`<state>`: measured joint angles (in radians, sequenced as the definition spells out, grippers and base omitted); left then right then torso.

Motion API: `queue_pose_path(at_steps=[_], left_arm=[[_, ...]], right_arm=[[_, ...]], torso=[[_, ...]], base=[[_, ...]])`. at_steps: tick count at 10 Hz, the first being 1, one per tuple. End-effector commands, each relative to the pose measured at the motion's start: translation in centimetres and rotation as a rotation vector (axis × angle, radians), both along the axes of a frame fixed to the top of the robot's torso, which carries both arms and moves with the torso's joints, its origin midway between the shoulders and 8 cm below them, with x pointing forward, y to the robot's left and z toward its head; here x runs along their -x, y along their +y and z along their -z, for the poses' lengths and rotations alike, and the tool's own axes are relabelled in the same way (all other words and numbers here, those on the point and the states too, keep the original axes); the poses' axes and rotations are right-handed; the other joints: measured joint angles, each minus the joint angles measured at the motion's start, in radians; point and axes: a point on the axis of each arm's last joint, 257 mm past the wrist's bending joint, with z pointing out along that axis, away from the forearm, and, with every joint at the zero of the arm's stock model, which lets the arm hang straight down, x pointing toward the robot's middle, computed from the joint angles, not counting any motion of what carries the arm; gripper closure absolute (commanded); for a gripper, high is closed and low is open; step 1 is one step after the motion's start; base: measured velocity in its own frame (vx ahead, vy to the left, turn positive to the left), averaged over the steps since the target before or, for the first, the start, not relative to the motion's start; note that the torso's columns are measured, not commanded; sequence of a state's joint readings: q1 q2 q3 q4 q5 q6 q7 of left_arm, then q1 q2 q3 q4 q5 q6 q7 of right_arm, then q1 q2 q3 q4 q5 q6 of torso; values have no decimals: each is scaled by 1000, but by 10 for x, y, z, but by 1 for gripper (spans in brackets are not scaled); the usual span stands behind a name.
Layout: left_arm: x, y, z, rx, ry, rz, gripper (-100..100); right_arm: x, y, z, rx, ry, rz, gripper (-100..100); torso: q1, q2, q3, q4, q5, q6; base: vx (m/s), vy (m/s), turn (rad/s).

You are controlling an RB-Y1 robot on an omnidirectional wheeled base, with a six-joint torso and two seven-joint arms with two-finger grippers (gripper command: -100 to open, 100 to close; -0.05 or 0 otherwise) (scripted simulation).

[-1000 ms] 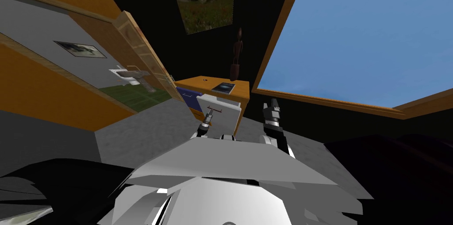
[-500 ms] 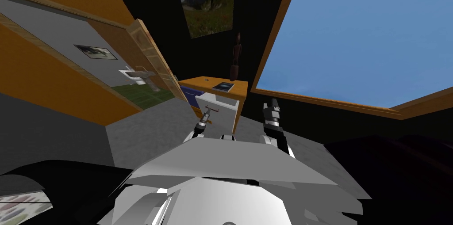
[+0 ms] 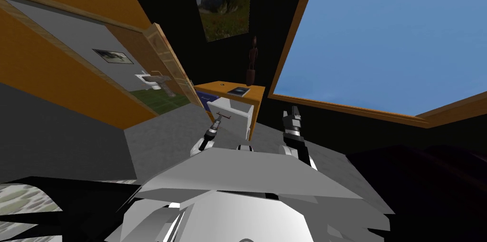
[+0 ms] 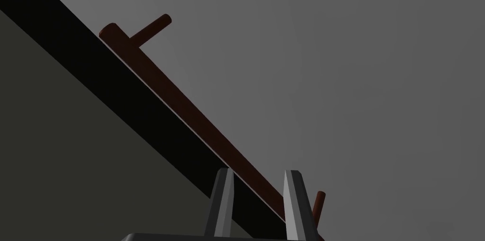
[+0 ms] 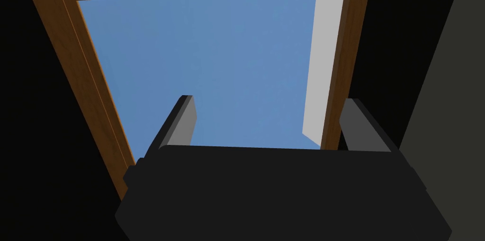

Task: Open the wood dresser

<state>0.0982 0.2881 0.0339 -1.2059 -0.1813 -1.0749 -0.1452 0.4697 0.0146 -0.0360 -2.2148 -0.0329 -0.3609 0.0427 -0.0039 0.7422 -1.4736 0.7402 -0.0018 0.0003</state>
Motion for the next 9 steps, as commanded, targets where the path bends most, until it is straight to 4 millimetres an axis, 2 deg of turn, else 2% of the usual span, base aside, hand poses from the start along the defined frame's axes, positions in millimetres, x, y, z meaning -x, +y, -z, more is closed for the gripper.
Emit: queue_pose_path(at_steps=[1, 2, 5, 8, 9], left_arm=[[-6, 32, -13, 4, -18, 17, 100], [-13, 32, -13, 2, 0, 6, -100], [-27, 41, -28, 5, 0, 5, -100], [-45, 53, -50, 9, -1, 2, -100], [-41, 50, -36, 11, 21, 4, -100]], right_arm=[[0, 0, 0, 0, 0, 0, 0], [0, 0, 0, 0, 0, 0, 0], [0, 0, 0, 0, 0, 0, 0], [0, 0, 0, 0, 0, 0, 0], [0, 0, 0, 0, 0, 0, 0]], torso=[[-1, 0, 0, 1, -1, 1], [-2, 1, 0, 3, -2, 1], [6, -8, -5, -2, 2, 0], [3, 1, 0, 4, -2, -3], [3, 4, 2, 7, -4, -4]], base=[[-141, -102, 58], [-94, -53, 14], [-46, -22, -14], [-59, -39, -13], [-16, -11, 0]])
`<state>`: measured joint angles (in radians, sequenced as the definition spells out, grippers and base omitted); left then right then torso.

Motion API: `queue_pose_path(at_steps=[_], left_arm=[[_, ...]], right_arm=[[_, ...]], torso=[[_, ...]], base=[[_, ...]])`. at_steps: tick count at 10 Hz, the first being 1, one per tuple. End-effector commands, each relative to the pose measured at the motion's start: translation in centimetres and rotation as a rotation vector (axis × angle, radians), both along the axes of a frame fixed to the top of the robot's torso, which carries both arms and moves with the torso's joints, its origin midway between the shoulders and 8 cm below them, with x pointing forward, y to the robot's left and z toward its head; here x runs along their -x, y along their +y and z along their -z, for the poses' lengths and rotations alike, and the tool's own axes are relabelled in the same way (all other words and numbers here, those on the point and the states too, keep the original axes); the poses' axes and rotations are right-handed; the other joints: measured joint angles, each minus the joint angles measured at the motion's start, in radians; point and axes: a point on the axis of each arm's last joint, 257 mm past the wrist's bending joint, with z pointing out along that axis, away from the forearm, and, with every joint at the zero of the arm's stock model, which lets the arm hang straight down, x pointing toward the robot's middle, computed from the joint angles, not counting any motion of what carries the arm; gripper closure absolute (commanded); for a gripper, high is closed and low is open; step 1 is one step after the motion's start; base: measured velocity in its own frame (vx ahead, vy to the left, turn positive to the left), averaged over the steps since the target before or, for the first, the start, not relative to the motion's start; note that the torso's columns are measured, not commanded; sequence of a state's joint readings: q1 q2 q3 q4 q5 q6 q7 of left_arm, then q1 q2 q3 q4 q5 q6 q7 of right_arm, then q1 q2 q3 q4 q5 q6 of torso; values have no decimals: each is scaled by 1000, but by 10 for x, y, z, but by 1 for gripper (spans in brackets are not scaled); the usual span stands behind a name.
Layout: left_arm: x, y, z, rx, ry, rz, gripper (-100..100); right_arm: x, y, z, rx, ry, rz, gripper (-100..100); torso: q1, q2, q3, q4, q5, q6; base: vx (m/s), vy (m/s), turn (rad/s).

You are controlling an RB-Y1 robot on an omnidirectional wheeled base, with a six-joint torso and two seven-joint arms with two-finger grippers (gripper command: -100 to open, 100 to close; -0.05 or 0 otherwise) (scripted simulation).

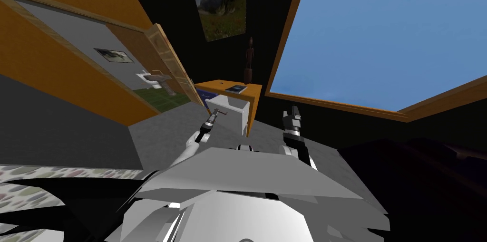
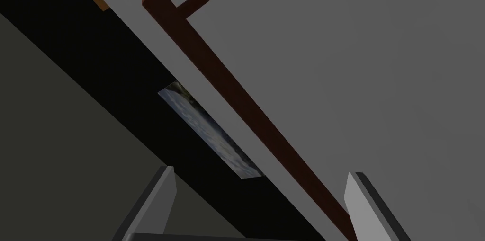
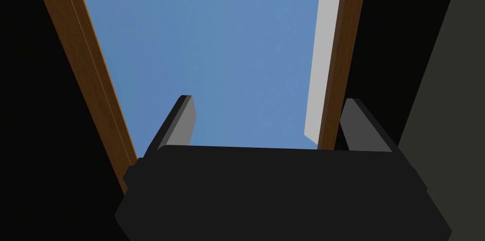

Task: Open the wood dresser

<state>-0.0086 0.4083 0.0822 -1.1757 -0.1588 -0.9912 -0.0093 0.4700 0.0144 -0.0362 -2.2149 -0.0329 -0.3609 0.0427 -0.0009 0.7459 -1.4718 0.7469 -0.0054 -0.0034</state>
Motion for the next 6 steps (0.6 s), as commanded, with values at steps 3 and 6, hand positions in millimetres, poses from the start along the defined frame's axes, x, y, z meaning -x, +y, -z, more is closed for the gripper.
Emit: queue_pose_path(at_steps=[3, 6], left_arm=[[0, 2, 6, 3, 19, -6, 0], [0, 3, 9, 4, 26, -8, 0]], right_arm=[[0, 0, 0, 0, 0, 0, 0], [0, 0, 0, 0, 0, 0, 0]], torso=[[-2, -5, -3, -6, 3, 4], [-1, -7, -4, -8, 4, 4]], base=[[0, 0, 0], [0, 0, 0]])
